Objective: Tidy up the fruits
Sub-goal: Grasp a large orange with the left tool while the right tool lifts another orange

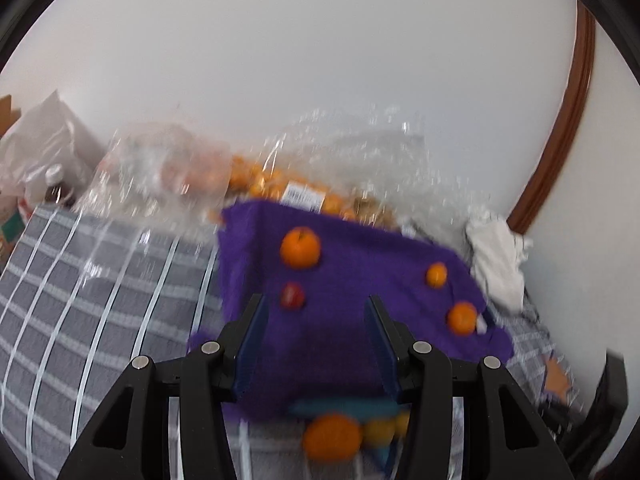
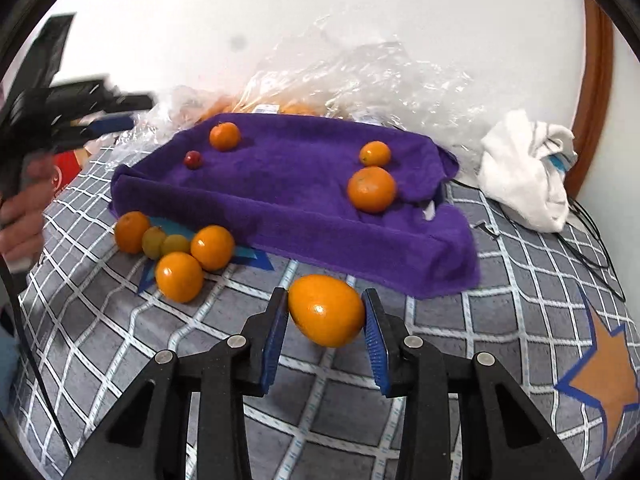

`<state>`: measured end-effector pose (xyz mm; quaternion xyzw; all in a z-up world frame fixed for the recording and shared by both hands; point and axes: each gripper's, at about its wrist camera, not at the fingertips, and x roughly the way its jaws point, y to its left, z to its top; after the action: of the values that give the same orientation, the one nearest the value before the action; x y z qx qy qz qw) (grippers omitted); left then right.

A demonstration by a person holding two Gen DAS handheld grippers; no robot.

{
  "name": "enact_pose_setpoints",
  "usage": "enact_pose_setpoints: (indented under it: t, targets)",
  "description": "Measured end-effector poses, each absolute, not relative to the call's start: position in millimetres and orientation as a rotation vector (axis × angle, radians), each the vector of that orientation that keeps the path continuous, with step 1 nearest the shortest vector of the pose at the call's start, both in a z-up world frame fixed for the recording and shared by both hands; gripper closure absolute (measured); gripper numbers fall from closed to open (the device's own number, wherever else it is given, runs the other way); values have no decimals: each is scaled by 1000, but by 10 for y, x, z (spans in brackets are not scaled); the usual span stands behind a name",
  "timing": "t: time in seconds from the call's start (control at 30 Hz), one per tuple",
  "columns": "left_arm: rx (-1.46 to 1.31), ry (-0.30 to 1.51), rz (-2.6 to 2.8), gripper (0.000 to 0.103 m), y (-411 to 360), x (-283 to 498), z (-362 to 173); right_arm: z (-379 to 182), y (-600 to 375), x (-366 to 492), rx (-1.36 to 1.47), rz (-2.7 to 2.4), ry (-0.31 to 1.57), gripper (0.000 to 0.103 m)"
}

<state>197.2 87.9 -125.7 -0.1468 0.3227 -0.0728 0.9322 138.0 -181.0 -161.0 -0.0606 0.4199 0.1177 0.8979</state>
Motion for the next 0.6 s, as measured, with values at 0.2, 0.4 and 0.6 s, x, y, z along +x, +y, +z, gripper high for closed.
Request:
enact_pose_setpoints:
  t: [0.2,0.4,0.6]
  targets:
    - [-297,677,-210,56,852,1657,-1442,-1623,-1954,1415,-29,245,879,66]
    - [-207,709,-248,56,657,1524,-1613,-1652,-1932,1429,-21,261,894,66]
    - [-168,773,-232,56,568,1593,-1712,-1661,-1916,1425,-32,256,899,66]
